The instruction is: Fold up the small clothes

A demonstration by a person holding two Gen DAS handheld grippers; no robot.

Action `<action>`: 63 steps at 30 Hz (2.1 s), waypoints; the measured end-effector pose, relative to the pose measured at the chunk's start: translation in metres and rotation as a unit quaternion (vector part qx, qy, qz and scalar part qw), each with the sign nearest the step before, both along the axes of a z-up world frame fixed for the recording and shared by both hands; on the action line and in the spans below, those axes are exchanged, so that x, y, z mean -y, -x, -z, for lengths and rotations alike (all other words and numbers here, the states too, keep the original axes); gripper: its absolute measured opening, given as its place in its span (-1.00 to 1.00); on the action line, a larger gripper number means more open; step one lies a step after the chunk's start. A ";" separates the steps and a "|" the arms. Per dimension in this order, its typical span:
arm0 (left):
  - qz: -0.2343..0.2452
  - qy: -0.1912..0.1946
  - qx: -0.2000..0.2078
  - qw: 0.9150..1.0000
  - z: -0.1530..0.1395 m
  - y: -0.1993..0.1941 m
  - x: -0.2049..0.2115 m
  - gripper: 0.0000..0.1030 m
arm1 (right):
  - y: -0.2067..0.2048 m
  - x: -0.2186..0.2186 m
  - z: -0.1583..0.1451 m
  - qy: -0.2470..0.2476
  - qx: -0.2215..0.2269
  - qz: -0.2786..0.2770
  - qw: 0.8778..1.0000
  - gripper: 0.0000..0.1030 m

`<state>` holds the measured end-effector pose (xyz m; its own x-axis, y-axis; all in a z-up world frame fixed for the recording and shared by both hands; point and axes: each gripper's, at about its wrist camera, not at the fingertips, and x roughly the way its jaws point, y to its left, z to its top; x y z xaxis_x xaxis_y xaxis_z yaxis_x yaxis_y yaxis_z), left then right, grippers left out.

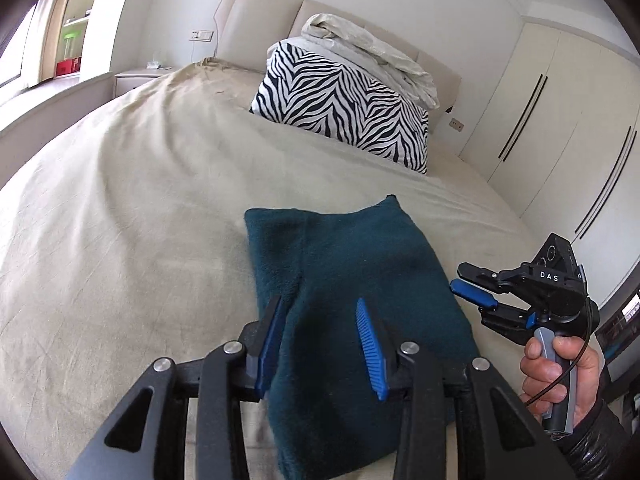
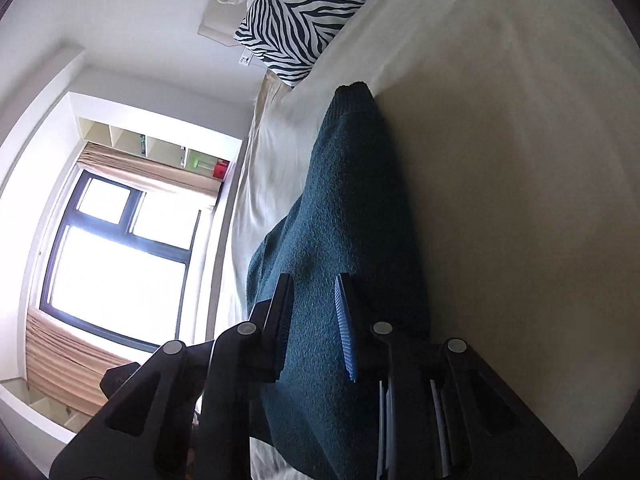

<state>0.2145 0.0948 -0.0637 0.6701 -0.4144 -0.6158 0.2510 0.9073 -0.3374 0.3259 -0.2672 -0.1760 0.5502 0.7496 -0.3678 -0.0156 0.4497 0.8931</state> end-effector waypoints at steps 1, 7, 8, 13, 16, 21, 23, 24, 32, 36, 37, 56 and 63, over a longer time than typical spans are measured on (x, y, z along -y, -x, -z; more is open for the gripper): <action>0.020 -0.009 -0.003 1.000 0.002 -0.002 0.014 -0.24 | 0.007 -0.005 -0.002 -0.014 0.004 -0.014 1.000 -0.54; 0.031 -0.071 -0.064 0.995 0.064 -0.011 0.033 -0.60 | 0.059 -0.023 0.051 0.033 -0.047 -0.077 0.995 -0.61; 0.035 -0.057 -0.060 0.996 0.067 -0.008 0.026 -0.62 | 0.066 -0.018 0.053 0.019 -0.042 -0.073 0.996 -0.64; 0.046 -0.053 -0.065 0.995 0.067 -0.009 0.020 -0.73 | 0.070 -0.006 0.024 0.078 -0.036 -0.060 0.995 -0.57; 0.040 -0.038 -0.064 0.996 0.069 -0.010 0.019 -0.73 | 0.043 -0.009 -0.009 0.086 0.000 -0.046 0.995 -0.56; 0.038 -0.027 -0.064 0.997 0.072 -0.012 0.019 -0.73 | -0.055 -0.051 -0.033 0.048 -0.010 -0.080 0.996 -0.41; 0.038 -0.012 -0.069 0.997 0.072 -0.016 0.017 -0.73 | -0.094 -0.075 -0.031 0.041 -0.025 -0.090 0.995 -0.41; 0.039 -0.006 -0.071 0.997 0.073 -0.018 0.016 -0.73 | -0.111 -0.086 -0.025 0.053 -0.036 -0.097 0.993 -0.41; 0.054 0.013 -0.064 0.996 0.066 -0.028 0.017 -0.73 | -0.131 -0.055 0.024 0.135 -0.074 -0.012 0.988 -1.00; 0.043 0.038 -0.054 0.997 0.058 -0.025 0.016 -0.55 | -0.120 -0.034 0.026 0.112 -0.082 0.008 0.990 -1.00; 0.041 0.041 -0.050 0.997 0.055 -0.024 0.015 -0.50 | -0.119 -0.037 0.022 0.124 -0.078 0.006 0.989 -1.00; 0.008 0.006 -0.068 0.998 0.055 -0.089 0.015 -0.22 | -0.081 -0.012 -0.001 0.087 -0.002 0.002 0.996 -0.49; -0.034 0.055 -0.094 0.993 0.053 -0.066 -0.039 0.50 | -0.037 0.012 -0.006 0.121 -0.028 -0.034 0.992 0.47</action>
<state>0.2806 0.1339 -0.1171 0.5761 -0.4435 -0.6866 0.1129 0.8751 -0.4706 0.3632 -0.2792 -0.1701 0.4754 0.6701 -0.5700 -0.0062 0.6505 0.7595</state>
